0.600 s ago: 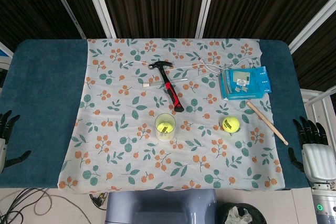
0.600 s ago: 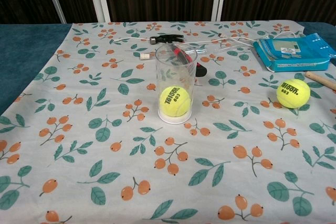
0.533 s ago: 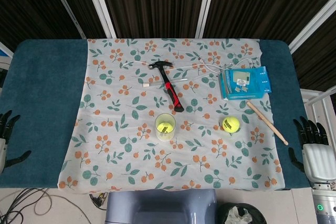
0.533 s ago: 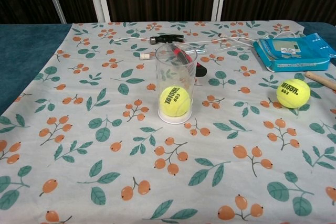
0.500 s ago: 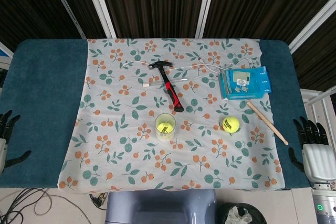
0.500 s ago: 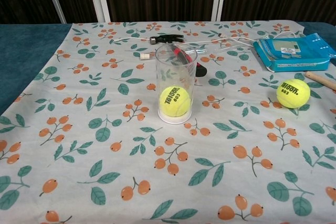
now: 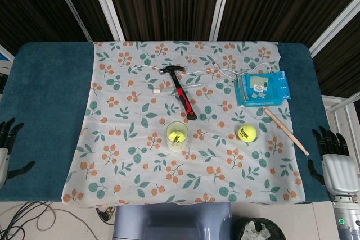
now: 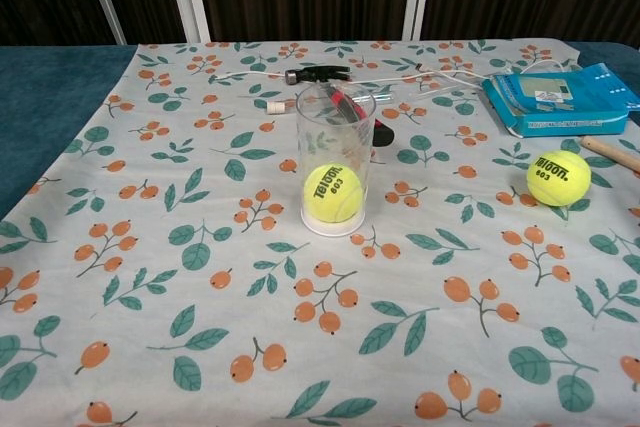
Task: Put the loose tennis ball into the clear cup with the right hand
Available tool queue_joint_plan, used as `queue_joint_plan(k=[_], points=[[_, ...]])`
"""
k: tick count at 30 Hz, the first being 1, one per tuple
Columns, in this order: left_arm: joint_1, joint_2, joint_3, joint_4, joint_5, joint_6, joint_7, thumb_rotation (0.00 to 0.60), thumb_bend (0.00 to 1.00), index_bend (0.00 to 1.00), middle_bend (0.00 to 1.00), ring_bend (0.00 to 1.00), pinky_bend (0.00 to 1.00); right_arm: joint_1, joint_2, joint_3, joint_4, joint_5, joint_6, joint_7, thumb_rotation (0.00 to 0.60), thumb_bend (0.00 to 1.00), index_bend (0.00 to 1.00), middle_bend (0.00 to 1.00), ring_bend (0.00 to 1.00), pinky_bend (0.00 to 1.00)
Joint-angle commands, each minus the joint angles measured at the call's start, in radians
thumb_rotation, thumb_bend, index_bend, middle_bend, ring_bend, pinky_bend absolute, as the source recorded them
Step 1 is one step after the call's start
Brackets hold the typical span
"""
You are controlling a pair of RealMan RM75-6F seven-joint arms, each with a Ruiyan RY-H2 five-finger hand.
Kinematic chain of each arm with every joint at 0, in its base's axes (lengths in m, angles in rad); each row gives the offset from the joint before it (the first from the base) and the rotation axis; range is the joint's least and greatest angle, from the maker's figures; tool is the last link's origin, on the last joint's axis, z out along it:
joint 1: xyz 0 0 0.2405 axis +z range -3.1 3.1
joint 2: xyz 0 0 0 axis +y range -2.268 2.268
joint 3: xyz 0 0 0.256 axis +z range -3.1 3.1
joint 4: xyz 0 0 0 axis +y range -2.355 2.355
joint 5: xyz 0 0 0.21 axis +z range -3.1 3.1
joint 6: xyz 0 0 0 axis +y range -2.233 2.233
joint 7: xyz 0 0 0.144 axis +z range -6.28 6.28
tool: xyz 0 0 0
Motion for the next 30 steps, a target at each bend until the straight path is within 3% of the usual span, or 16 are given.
queue_joint_plan(k=[1, 15, 23, 30], points=[[-0.008, -0.01, -0.007, 0.01, -0.013, -0.012, 0.016, 0.6, 0.09, 0.11, 0.0, 0.0, 0.03, 0.009, -0.014, -0.002, 0.014, 0.001, -0.014, -0.012, 0.6, 0.5, 0.0, 0.0, 0.0, 0.01], [-0.011, -0.018, -0.002, 0.005, -0.021, -0.025, 0.036, 0.6, 0.09, 0.11, 0.0, 0.0, 0.03, 0.045, 0.019, 0.0, -0.04, 0.035, -0.105, 0.022, 0.6, 0.46, 0.0, 0.0, 0.0, 0.0], [-0.017, -0.021, 0.0, 0.002, -0.032, -0.043, 0.057, 0.6, 0.09, 0.11, 0.0, 0.0, 0.03, 0.223, 0.141, 0.065, -0.137, 0.165, -0.418, -0.015, 0.6, 0.43, 0.0, 0.0, 0.0, 0.0], [-0.017, -0.022, -0.002, 0.0, -0.041, -0.045, 0.065, 0.6, 0.09, 0.11, 0.0, 0.0, 0.03, 0.42, 0.116, 0.113, -0.114, 0.387, -0.684, -0.15, 0.6, 0.39, 0.0, 0.0, 0.0, 0.0]])
